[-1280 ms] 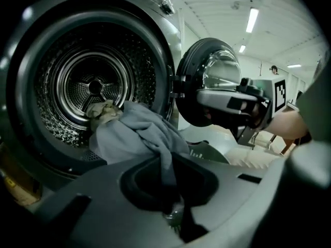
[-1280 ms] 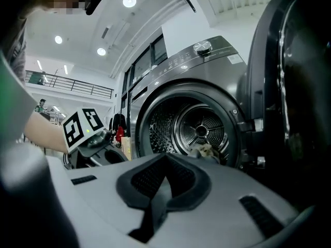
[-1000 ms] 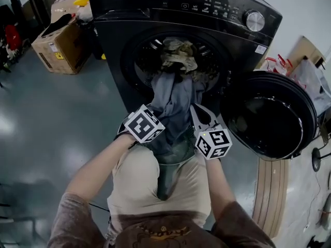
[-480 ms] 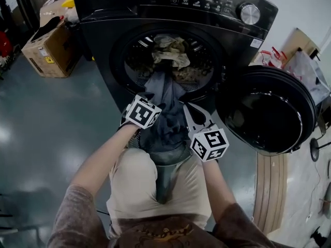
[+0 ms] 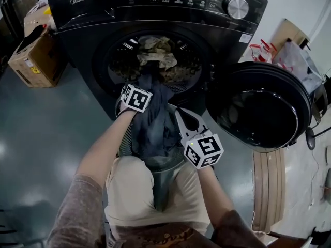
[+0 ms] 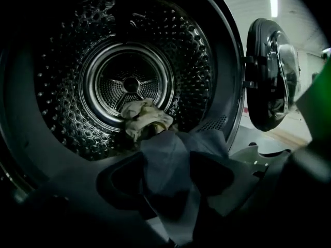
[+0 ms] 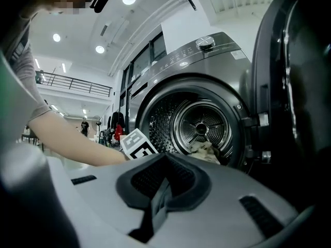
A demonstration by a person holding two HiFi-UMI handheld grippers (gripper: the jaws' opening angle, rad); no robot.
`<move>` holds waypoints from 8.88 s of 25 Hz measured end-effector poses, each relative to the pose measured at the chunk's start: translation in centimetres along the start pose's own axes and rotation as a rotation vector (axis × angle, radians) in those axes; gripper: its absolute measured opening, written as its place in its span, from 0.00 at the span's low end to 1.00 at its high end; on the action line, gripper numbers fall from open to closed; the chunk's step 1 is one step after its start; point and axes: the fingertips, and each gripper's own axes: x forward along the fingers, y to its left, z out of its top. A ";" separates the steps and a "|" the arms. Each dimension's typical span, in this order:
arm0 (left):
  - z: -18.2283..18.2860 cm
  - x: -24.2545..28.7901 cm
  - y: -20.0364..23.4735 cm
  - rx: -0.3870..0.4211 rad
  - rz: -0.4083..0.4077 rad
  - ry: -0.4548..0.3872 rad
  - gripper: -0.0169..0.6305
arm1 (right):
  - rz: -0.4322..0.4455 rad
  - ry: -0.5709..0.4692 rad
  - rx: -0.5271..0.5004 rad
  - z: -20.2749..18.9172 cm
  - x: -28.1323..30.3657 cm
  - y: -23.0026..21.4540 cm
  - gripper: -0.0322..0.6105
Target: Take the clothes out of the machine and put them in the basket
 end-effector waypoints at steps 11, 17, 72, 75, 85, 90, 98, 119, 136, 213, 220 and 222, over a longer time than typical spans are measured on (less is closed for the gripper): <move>-1.2 1.7 -0.4 -0.080 -0.041 0.048 0.16 | -0.032 0.024 -0.003 -0.9 -1.0 -1.1 0.05; -1.7 -1.4 -2.9 -0.040 -0.120 0.027 0.11 | -0.029 0.021 -0.001 -1.1 -1.1 -1.1 0.05; 5.5 -1.1 -0.9 0.217 -0.061 -0.231 0.36 | -0.009 0.019 -0.067 -4.3 11.2 -5.7 0.05; 6.7 1.4 0.5 0.278 -0.028 -0.229 0.36 | -0.018 0.030 -0.073 -4.5 12.2 -6.4 0.05; 10.3 8.8 4.3 0.462 0.027 -0.206 0.37 | -0.040 0.049 -0.086 -4.8 15.4 -7.6 0.05; 11.0 12.7 5.1 0.582 0.039 -0.166 0.38 | -0.062 0.043 -0.052 -5.2 15.5 -8.0 0.05; 10.3 18.9 5.8 0.652 0.033 -0.096 0.40 | -0.068 0.049 -0.056 -5.2 15.0 -7.3 0.05; 10.0 18.1 6.1 0.548 0.086 -0.149 0.05 | -0.087 0.072 -0.026 -5.4 14.0 -6.8 0.05; 10.2 1.6 1.9 0.313 0.002 -0.217 0.05 | -0.085 0.084 -0.017 -3.5 6.5 -4.9 0.05; 5.6 -0.7 -2.4 0.108 -0.150 -0.210 0.08 | -0.079 0.090 -0.047 -1.3 1.1 -4.1 0.05; 5.9 -8.3 -6.2 0.112 -0.269 -0.314 0.07 | -0.080 0.061 -0.033 -0.6 1.1 -4.7 0.05; 5.8 -10.6 -7.2 0.111 -0.304 -0.324 0.07 | -0.079 0.056 -0.036 -0.4 1.2 -5.0 0.05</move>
